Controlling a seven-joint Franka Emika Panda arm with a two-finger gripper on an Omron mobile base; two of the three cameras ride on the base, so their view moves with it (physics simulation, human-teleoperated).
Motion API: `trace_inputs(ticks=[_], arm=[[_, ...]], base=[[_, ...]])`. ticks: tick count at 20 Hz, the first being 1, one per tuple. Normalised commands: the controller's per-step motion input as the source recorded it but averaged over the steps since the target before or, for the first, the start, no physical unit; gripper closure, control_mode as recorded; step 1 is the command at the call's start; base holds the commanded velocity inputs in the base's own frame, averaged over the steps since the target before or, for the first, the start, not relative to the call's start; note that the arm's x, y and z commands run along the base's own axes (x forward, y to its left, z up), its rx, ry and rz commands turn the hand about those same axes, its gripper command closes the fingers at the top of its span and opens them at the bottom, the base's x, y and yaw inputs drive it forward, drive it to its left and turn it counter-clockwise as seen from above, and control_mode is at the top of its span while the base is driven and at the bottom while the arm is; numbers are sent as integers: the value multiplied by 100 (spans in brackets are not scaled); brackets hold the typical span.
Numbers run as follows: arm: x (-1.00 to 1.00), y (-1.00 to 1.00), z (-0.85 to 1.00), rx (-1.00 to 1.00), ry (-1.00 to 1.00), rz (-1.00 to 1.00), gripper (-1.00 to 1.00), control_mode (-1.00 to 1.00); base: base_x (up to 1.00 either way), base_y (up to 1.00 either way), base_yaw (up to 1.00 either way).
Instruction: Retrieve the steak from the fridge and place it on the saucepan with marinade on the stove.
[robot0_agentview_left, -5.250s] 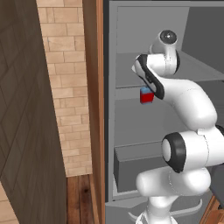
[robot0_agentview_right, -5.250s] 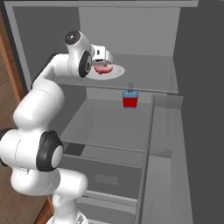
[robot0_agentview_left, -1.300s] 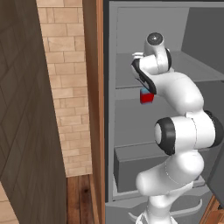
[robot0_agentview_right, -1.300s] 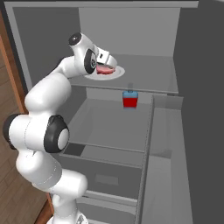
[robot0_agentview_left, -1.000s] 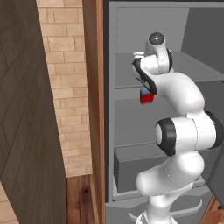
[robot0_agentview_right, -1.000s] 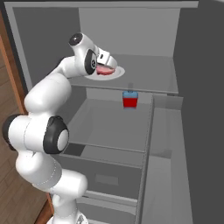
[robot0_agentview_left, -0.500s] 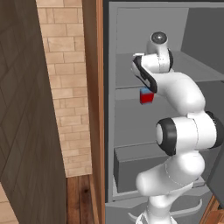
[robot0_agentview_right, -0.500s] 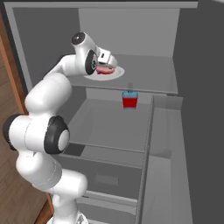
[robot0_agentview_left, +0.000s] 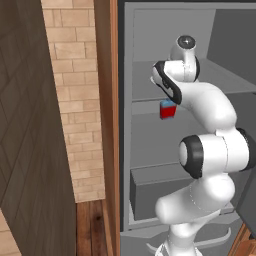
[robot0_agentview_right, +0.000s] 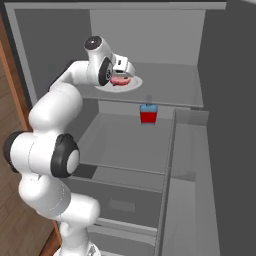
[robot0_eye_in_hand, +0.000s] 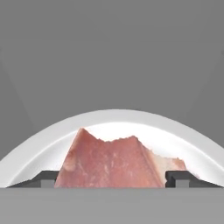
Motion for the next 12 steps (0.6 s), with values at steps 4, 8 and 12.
trace_inputs(ticks=[4,8,12], arm=[[-18,0,-95,0,0,0,100,-100],[-21,-1,-70,0,0,0,100,-100],[-17,0,-4,0,-1,0,100,-100]], base=[[0,0,0],[0,0,0],[0,0,0]])
